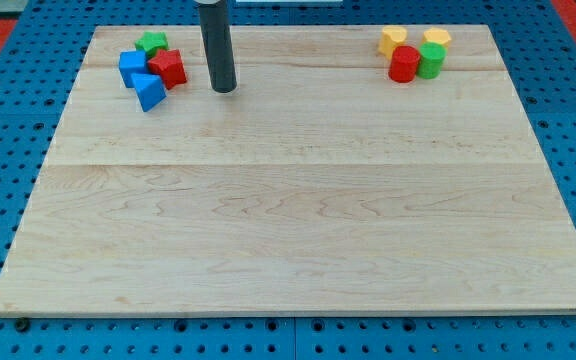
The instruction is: Move the yellow blocks to the left side
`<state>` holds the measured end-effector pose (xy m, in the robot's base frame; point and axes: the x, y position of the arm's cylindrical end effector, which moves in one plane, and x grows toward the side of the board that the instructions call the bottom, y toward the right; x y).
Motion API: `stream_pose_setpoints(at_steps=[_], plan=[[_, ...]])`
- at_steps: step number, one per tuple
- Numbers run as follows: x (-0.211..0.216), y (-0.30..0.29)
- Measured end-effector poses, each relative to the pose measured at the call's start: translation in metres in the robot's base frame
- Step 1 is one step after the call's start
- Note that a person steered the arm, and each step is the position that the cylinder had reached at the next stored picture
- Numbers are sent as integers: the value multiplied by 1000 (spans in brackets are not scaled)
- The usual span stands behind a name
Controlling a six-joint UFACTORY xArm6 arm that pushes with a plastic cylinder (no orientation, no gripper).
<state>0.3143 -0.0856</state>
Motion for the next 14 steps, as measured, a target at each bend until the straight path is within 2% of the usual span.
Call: stream_pose_setpoints(at_steps=[2,3,5,6,8,11,12,14], plan=[[0,8],[6,31],[15,117],[22,124],[28,213],[-40,352],[-62,345],[-79,277]])
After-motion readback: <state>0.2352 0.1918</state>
